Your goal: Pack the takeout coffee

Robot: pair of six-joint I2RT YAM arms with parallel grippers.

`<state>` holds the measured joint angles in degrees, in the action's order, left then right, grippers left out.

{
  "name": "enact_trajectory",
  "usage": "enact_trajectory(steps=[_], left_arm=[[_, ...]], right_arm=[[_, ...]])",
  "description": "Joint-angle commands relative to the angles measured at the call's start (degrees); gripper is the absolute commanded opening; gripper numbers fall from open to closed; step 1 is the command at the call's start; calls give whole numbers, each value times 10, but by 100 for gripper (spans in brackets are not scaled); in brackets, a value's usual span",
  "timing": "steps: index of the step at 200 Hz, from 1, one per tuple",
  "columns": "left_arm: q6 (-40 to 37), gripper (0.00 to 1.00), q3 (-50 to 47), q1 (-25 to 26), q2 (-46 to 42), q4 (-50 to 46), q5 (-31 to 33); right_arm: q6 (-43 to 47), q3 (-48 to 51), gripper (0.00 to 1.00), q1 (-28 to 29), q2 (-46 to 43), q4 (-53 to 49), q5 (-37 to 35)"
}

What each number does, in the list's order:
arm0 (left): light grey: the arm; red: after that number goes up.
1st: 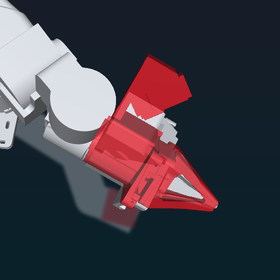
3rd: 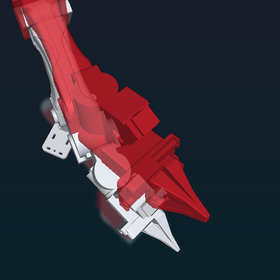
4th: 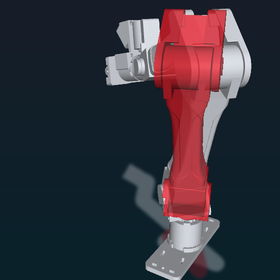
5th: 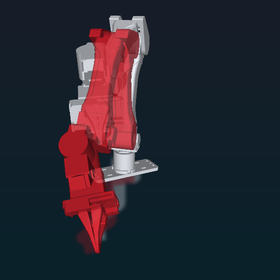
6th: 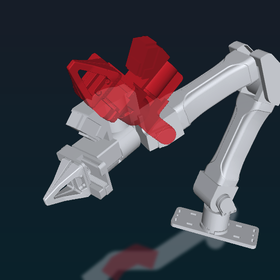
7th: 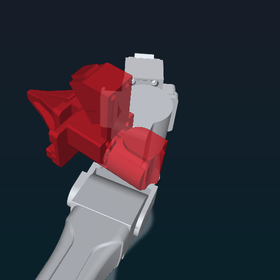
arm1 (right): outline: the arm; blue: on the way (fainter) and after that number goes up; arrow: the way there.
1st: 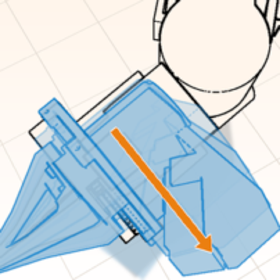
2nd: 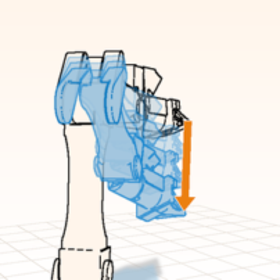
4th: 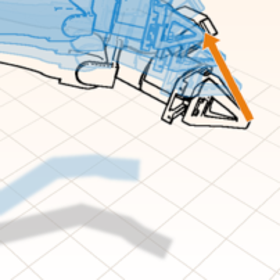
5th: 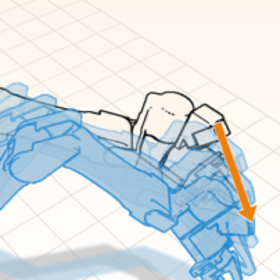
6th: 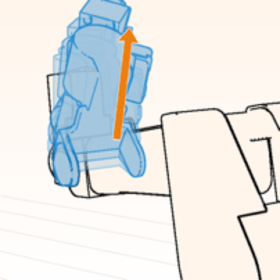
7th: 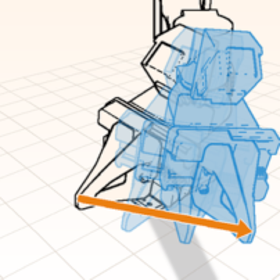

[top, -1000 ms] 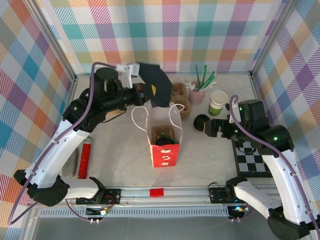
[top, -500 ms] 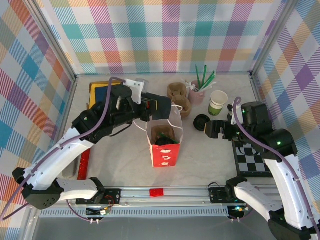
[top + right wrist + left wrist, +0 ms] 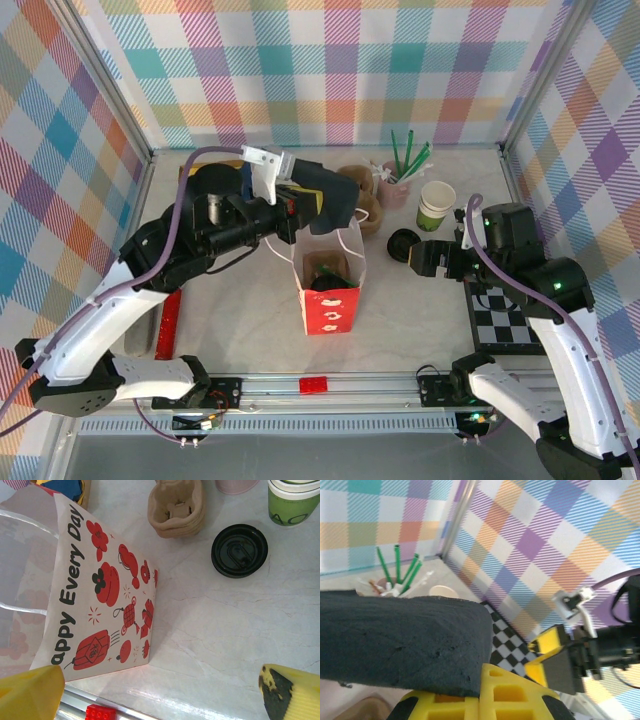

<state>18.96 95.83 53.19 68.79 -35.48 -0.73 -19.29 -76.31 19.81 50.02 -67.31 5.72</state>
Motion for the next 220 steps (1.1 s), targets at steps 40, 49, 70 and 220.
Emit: enact_trajectory(steps=[40, 49, 70, 220], left_arm=[[223, 0, -12, 6, -37, 62, -102], [256, 0, -23, 5, -46, 87, -118], [306, 0, -31, 1, -61, 112, -133], [675, 0, -273, -140, -94, 390, -170]], right_arm=[[-10, -5, 99, -2, -12, -6, 6], [-12, -6, 99, -2, -12, -6, 7], [-19, -9, 98, -2, -15, -4, 15], [-38, -27, 96, -3, -16, -9, 29]])
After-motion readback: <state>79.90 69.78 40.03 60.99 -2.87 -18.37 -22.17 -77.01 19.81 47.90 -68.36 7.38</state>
